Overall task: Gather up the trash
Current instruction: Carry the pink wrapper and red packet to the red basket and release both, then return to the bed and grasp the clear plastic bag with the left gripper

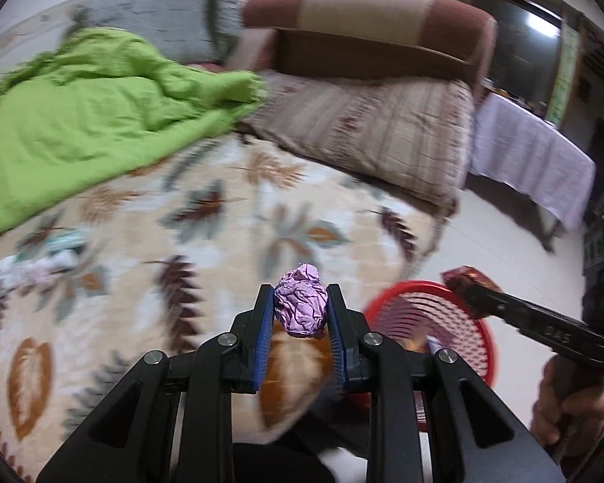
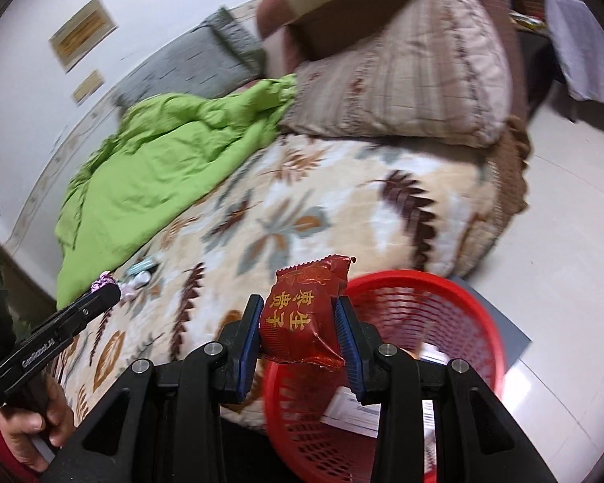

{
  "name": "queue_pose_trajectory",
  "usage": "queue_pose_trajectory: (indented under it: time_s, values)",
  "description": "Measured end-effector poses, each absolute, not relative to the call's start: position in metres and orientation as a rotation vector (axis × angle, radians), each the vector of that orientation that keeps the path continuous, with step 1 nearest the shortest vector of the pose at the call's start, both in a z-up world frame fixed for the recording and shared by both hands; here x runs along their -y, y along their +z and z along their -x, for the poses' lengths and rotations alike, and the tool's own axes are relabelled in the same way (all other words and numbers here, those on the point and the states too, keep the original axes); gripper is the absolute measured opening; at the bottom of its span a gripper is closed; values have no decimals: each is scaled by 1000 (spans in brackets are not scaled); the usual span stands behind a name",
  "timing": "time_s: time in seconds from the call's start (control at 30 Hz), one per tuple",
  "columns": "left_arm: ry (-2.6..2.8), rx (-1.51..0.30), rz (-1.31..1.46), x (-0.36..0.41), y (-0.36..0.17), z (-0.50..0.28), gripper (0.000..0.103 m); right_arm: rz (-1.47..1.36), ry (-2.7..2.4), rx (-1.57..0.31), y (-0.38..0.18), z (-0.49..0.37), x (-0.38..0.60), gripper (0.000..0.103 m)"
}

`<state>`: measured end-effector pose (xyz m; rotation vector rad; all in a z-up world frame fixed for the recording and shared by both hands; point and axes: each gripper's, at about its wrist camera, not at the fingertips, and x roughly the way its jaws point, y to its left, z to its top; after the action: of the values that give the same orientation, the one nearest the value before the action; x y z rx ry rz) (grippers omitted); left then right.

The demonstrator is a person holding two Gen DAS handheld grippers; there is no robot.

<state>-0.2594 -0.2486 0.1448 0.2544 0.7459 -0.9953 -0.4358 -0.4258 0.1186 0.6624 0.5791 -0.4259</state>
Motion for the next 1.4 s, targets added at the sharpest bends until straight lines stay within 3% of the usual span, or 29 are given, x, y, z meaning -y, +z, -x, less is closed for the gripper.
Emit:
queue_pose_trajectory:
  time_s: [0.23, 0.27, 0.3, 0.37, 0.63, 1.0, 1.4]
  values:
    - [-1248, -919, -320, 309, 109, 303, 26, -698, -463, -587, 109, 455, 441, 41]
    - [-1263, -930, -332, 314, 106, 308, 31, -708, -464, -590, 108, 456, 443, 44]
    - [-1275, -935, -345, 317, 104, 312, 43, -710, -472, -590, 107, 458, 443, 49]
    - [-1278, -912, -358, 316, 105, 318, 51, -706, -490, -587, 107, 461, 445, 53]
    - [-1191, -876, -313, 286, 119, 293, 52, -698, -415, -575, 112, 442, 437, 53]
    - [-894, -892, -124, 185, 125, 201, 53, -567, -123, -668, 118, 331, 364, 53]
    - [-510, -965, 90, 61, 97, 88, 53, -465, 77, -739, 121, 216, 282, 53]
